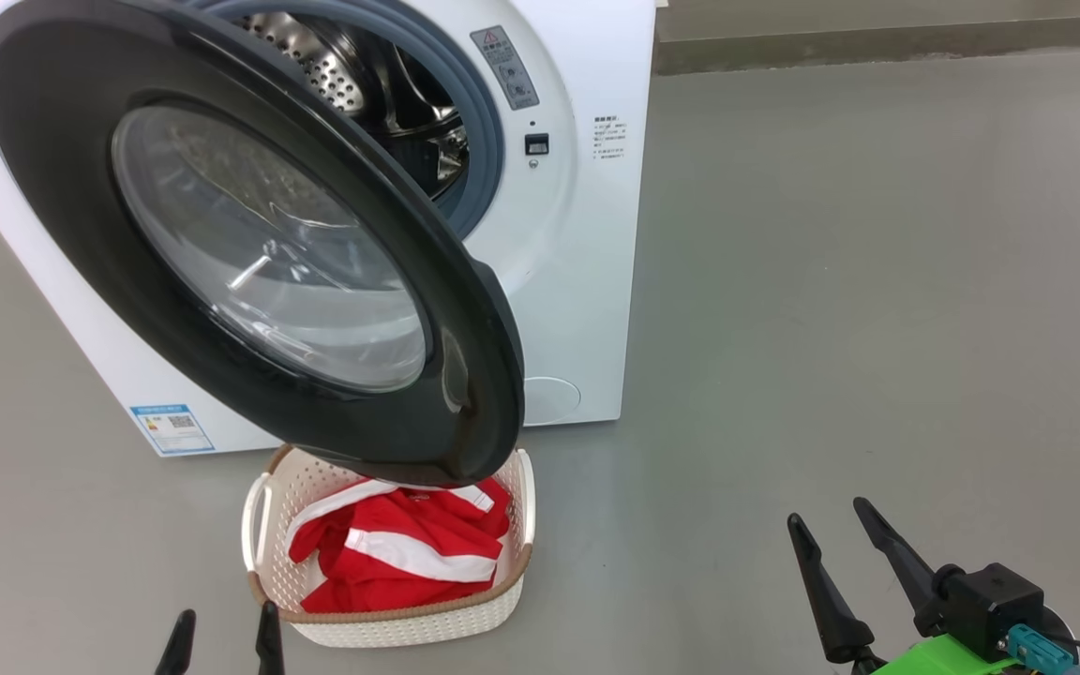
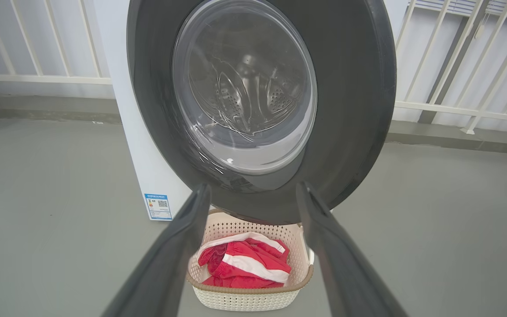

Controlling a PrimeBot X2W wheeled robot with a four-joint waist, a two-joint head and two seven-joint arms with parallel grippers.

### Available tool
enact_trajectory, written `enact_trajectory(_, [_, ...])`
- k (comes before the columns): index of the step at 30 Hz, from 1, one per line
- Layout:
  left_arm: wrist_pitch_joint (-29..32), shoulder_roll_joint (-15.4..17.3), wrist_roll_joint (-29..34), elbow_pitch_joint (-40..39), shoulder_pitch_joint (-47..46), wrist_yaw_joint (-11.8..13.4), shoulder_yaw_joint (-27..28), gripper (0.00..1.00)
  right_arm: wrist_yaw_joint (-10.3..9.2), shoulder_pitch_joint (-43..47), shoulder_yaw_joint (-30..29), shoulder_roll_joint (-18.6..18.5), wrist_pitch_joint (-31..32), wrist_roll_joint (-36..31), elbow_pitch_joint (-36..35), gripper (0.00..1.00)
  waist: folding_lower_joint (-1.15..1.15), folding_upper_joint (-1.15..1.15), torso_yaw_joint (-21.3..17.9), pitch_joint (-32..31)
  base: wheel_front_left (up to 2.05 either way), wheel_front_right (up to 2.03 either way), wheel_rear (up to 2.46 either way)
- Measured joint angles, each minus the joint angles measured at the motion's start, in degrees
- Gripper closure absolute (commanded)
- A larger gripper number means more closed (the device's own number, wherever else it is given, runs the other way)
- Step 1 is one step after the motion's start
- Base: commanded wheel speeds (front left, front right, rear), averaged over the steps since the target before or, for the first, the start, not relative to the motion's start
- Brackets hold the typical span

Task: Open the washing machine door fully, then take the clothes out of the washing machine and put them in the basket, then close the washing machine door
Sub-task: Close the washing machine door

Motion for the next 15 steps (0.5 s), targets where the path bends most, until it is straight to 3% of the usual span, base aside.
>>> enact_trajectory(5, [0.0, -0.01, -0.01, 0.0, -0.01, 0.02, -0.22, 0.0, 0.0, 0.0, -0.03, 0.0, 0.43, 0.0, -0.07, 0.0, 0.0, 0.0, -0.07, 0.09, 0.0, 0.0, 0.0])
enact_trajectory(6, [0.0, -0.02, -0.01, -0.01, -0.01, 0.12, -0.38, 0.0, 0.0, 0.0, -0.22, 0.02, 0.33, 0.01, -0.18, 0.87, 0.0, 0.0, -0.15, 0.12, 0.0, 0.0, 0.0])
enact_trajectory(7, [0.0, -0.02, -0.01, -0.02, -0.01, 0.19, -0.47, 0.0, 0.0, -0.01, -0.33, 0.01, 0.24, 0.04, -0.26, 1.0, 0.0, 0.0, -0.18, 0.13, 0.0, 0.0, 0.0])
enact_trajectory(15, [0.09, 0.04, 0.08, -0.05, -0.03, 0.46, -1.33, 0.0, 0.0, -0.04, -0.08, 0.02, 0.24, 0.51, 0.25, 1.0, 0.0, 0.0, 0.08, 0.1, 0.0, 0.0, 0.0])
